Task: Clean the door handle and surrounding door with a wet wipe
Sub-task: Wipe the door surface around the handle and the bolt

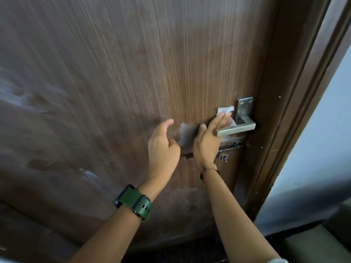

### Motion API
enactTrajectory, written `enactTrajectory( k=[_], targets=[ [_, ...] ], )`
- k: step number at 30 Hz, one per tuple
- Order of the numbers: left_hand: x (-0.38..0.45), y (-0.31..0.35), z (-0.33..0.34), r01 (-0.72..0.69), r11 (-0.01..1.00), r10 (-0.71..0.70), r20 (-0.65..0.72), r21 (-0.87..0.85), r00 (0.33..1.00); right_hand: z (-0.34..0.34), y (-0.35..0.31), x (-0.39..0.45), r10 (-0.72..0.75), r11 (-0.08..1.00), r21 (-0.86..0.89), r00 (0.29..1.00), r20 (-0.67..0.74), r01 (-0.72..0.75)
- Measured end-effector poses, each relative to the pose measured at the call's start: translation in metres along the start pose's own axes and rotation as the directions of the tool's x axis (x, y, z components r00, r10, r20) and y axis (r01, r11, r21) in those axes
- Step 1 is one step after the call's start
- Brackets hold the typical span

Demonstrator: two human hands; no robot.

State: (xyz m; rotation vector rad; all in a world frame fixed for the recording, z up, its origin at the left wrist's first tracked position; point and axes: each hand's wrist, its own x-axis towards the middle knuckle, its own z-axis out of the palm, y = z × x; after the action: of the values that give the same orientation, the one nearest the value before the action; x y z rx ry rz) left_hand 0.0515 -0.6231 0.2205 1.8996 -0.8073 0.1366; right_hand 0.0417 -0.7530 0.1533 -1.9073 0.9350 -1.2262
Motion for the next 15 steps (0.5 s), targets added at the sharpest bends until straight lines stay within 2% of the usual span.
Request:
enactTrajectory(
  k=[1,2,3,4,5,6,7,9,11,13,15],
  targets=[
    [-0.001,0.002,0.003,0.002,1.000,-0.002,-0.001,-0.002,1.000,0.004,-0.009,0.002,0.006,0.999,0.039,1.000,-0.024,-0.005],
    [-0.002,0.005,0.006,-0.003,1.000,0.003,-0.006,-0.002,1.000,0.010,-0.014,-0.001,-0.088,0.996,0.017,0.996,0.010,0.088],
    [-0.002,0.008,0.010,-0.014,1.000,0.014,-0.013,-0.005,1.000,0.017,-0.013,-0.010,-0.237,0.969,-0.046,0.966,0.105,0.243],
    [-0.003,0.011,0.013,-0.029,1.000,0.029,-0.022,-0.009,0.999,0.024,-0.005,-0.021,-0.374,0.904,-0.126,0.899,0.226,0.408],
    [-0.004,0.013,0.015,-0.048,0.999,0.047,-0.027,-0.010,0.999,0.025,0.007,-0.029,-0.435,0.842,-0.177,0.835,0.336,0.510],
    [-0.006,0.014,0.017,-0.068,0.998,0.068,-0.023,-0.004,0.997,0.022,0.024,-0.033,-0.431,0.820,-0.212,0.818,0.381,0.531],
    [-0.007,0.013,0.017,-0.090,0.996,0.090,-0.014,0.010,0.996,0.016,0.039,-0.030,-0.383,0.858,-0.215,0.860,0.337,0.466],
    [-0.007,0.008,0.015,-0.118,0.992,0.118,-0.002,0.043,0.993,0.005,0.049,-0.015,-0.189,0.977,-0.077,0.976,0.107,0.198],
    [-0.008,0.002,0.013,-0.107,0.992,0.107,0.003,0.066,0.994,0.003,0.037,-0.004,-0.008,0.996,0.086,0.998,-0.057,0.013],
    [-0.010,0.000,0.015,-0.068,0.996,0.068,0.009,0.064,0.998,0.015,0.016,-0.008,0.049,0.990,0.131,0.998,-0.040,-0.044],
    [-0.011,0.001,0.017,-0.037,0.997,0.037,-0.003,0.061,0.999,0.031,-0.002,-0.029,-0.124,0.987,0.117,0.982,0.144,0.108]
  ],
)
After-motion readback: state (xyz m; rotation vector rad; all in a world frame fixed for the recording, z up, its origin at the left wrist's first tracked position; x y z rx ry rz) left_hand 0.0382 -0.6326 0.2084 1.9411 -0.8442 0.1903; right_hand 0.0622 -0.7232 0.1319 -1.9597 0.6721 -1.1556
